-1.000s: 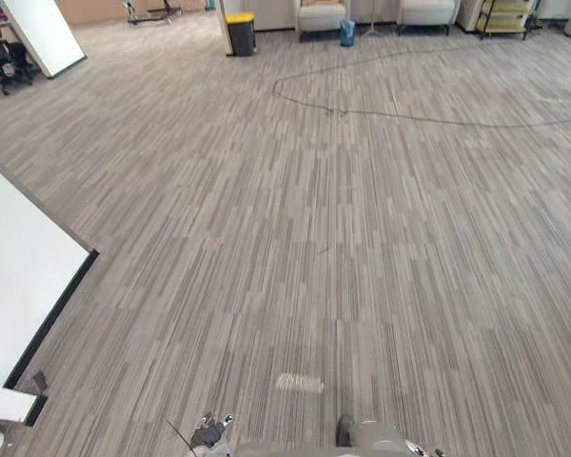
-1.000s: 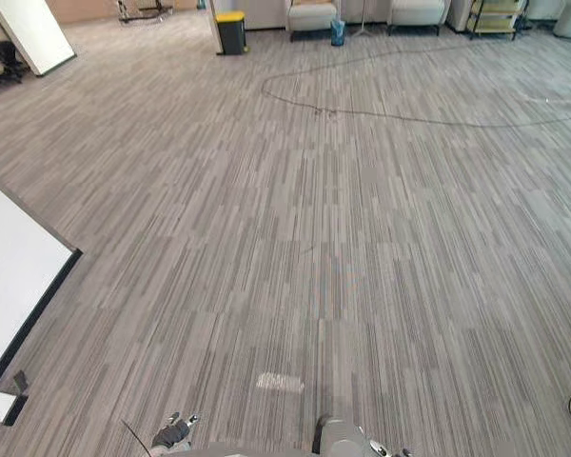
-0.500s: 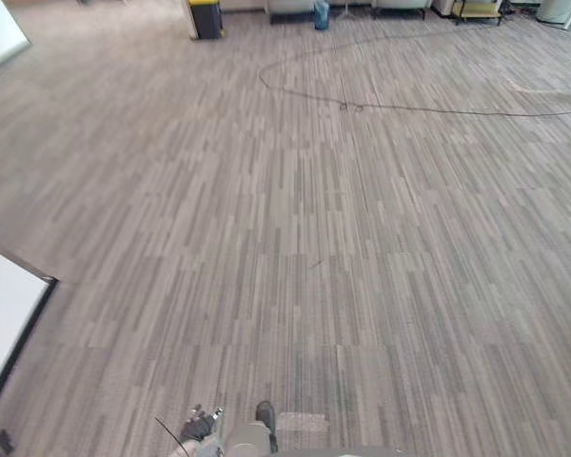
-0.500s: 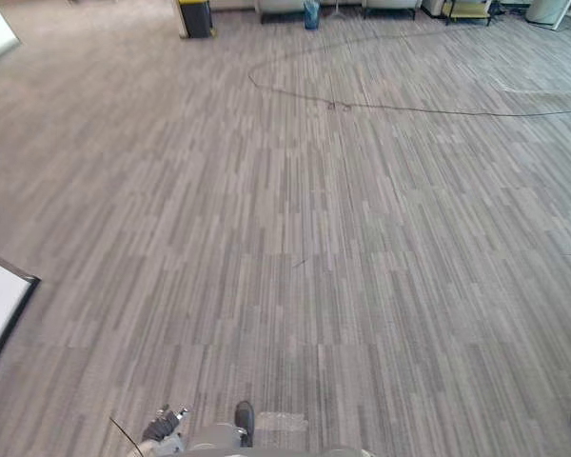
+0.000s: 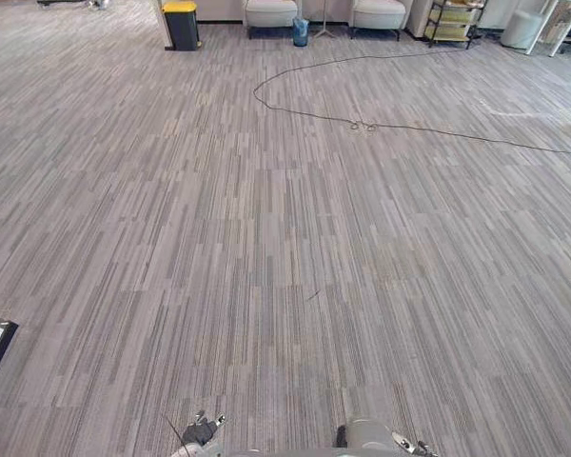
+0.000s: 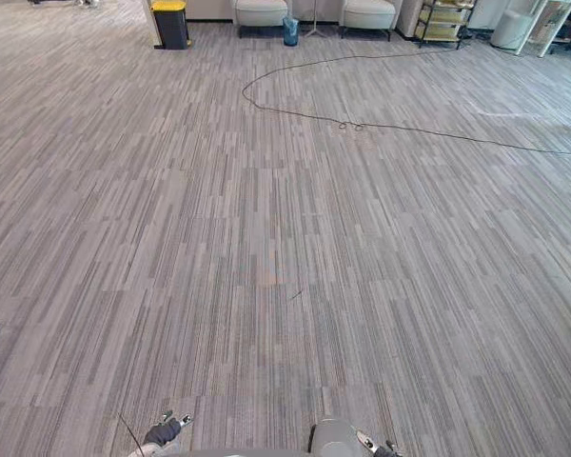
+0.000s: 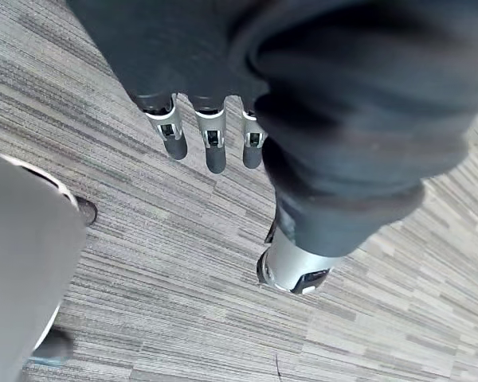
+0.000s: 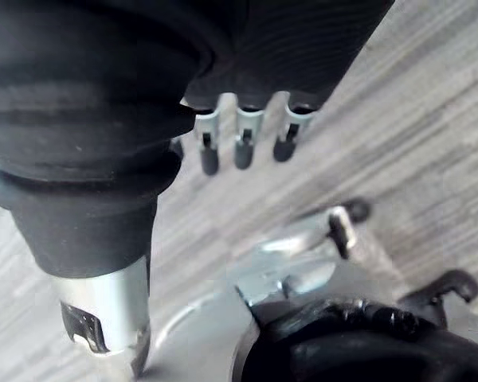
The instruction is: Organize washtable
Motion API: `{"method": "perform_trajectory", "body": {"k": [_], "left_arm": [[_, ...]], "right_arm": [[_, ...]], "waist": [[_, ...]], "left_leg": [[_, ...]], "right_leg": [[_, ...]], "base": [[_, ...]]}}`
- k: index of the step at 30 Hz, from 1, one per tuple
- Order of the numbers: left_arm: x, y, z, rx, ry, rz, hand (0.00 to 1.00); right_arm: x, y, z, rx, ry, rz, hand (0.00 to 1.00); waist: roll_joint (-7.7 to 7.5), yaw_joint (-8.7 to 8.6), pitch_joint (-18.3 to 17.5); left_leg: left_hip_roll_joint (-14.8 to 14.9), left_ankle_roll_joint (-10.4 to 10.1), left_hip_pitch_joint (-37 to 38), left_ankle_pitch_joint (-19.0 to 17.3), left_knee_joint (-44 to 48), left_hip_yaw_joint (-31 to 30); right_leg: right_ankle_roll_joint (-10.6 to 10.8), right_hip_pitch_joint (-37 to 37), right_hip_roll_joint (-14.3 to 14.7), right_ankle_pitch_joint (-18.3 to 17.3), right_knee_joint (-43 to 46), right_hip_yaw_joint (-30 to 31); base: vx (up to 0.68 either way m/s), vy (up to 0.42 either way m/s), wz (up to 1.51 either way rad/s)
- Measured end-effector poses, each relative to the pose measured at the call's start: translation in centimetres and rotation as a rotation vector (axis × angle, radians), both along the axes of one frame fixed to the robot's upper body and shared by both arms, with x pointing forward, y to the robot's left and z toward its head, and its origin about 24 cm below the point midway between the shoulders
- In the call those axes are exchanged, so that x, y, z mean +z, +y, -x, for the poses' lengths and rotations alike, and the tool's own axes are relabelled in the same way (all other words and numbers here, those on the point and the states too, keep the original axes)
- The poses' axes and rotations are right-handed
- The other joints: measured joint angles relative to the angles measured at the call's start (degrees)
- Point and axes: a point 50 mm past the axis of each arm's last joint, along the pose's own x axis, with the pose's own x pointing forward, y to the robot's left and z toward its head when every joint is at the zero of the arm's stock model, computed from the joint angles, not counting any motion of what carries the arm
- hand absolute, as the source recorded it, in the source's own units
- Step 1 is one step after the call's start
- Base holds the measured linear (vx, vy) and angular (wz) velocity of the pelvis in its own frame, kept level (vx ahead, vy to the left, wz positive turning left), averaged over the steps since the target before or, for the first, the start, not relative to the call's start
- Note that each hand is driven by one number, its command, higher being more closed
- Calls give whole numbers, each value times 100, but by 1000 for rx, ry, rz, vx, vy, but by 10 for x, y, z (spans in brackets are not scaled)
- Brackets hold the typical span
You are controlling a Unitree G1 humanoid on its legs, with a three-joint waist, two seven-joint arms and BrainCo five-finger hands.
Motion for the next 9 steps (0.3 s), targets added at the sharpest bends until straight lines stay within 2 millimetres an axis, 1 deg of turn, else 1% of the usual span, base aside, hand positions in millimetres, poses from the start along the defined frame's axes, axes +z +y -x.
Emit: {"method": "perform_trajectory", "body": {"k": [1,2,3,4,5,6,7,8,9], "left_arm": [[0,-6,-1,-29,0,4,0],[-1,-13,-1,-32,-5,18,0],[-1,-16,-1,-33,-5,25,0],[-2,-19,-1,-39,-2,29,0],[-2,-15,-1,-55,-1,13,0],[-1,-15,0,-57,-1,11,0],[-2,-17,-1,-87,0,5,0],[-2,-19,0,-106,5,0,0],[-2,-18,-1,-113,5,-4,0]], "right_arm": [[1,-6,4,-3,11,16,0],[2,-12,5,17,19,35,0],[2,-15,5,32,19,46,0],[3,-16,4,51,22,54,0],[2,-13,6,48,30,48,0],[1,-13,7,45,35,48,0],[1,-14,8,43,43,53,0],[1,-16,9,43,46,56,0],[1,-14,10,45,54,51,0]], "waist": [[134,-29,-51],[294,12,-93],[346,11,-93],[409,7,-135],[266,22,-88],[258,21,-85],[272,-24,-87],[319,-34,-106],[291,-20,-158]], "left_leg": [[100,-97,39,34,-9,-120],[184,-149,-2,66,3,-116],[214,-161,-18,73,16,-114],[198,-206,-121,101,205,-116],[184,-261,-250,28,352,-121],[186,-261,-222,26,228,-129],[216,-430,-188,194,-291,-161],[318,-444,-244,494,-480,-215],[315,-423,-240,487,-470,-190]], "right_leg": [[-40,152,73,37,-258,-129],[-80,326,131,153,-571,-151],[-79,391,172,204,-739,-159],[-138,497,194,309,-995,-144],[-146,675,118,367,-1208,-137],[-166,735,110,389,-1269,-137],[-129,929,134,433,-1465,-189],[-86,1031,226,458,-1592,-218],[-45,1067,229,486,-1663,-189]], "base": [[325,-43,37],[319,-22,13],[328,-34,-16],[218,-29,-13],[186,-38,-9],[135,-16,5],[104,20,9],[85,45,1],[42,38,-5]]}}
